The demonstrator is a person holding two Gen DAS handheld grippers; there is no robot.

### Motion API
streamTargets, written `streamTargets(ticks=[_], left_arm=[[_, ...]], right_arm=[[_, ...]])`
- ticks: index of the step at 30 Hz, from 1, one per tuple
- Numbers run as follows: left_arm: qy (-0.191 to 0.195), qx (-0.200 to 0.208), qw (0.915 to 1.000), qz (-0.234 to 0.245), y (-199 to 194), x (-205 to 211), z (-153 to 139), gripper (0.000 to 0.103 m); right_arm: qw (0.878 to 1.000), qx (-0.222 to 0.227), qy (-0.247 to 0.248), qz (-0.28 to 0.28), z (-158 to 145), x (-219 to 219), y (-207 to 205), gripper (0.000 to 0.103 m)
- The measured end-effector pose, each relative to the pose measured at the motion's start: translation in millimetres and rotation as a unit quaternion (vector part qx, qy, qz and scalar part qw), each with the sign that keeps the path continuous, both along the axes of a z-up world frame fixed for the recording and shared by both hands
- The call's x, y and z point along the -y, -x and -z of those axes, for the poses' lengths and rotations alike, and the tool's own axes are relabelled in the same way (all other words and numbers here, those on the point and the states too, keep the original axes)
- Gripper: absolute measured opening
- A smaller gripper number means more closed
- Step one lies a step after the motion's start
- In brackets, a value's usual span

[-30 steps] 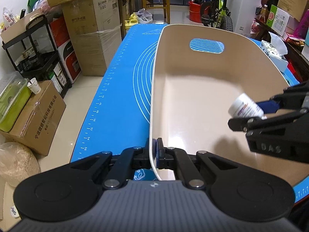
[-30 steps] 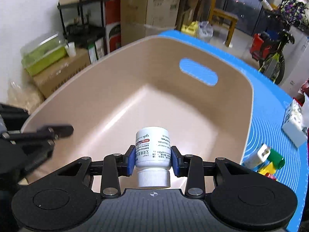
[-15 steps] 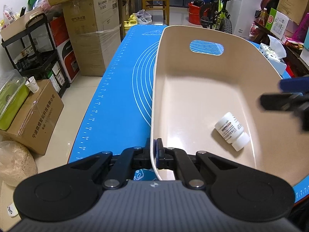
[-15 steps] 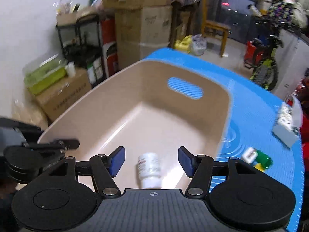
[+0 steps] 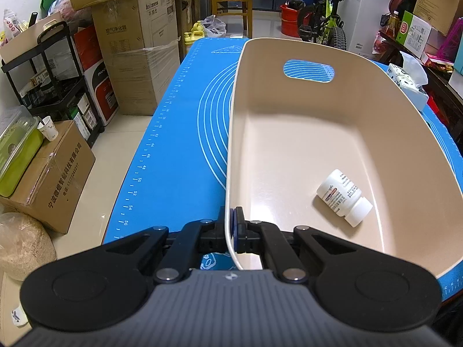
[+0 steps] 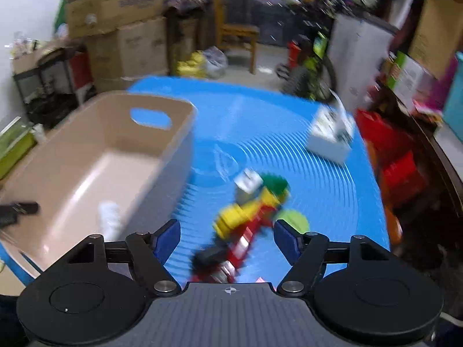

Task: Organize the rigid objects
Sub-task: 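Grasp the pink gift box with the right gripper and release it into the basket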

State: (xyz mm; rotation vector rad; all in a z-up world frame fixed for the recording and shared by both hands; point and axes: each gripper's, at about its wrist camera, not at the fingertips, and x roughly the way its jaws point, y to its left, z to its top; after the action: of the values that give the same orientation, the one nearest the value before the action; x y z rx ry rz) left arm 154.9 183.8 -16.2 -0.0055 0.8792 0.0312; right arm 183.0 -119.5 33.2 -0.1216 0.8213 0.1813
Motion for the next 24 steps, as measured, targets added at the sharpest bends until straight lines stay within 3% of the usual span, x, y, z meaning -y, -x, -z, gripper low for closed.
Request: streamTargets(ticks=[8,13,19,21,24], left_arm=[[-0.001,0.0,1.0,0.001,0,0,0,0.005],[-0.002,0.001,1.0,0.001,-1,1,0,0.005],[-0.002,0.001,1.0,0.001,-1,1,0,0.005],[-0.002,0.001,1.0,0.001,-1,1,0,0.005],[-0.002,0.001,1.0,0.002,-1,1,0,0.005]], right_arm=[[0.995,-0.061,0.022,0.07,59,19,0,0.076],[0.992,-0.076,0.038,0.093,73,23,-5,0.076],[0.986,-0.104,0.016,0.126,87,30,-6,0.076],[0.986,-0.109,0.004,0.128,91,32,-5,0.066],[0.986,-0.107,-0.002,0.126,92,32,-3,0.064]])
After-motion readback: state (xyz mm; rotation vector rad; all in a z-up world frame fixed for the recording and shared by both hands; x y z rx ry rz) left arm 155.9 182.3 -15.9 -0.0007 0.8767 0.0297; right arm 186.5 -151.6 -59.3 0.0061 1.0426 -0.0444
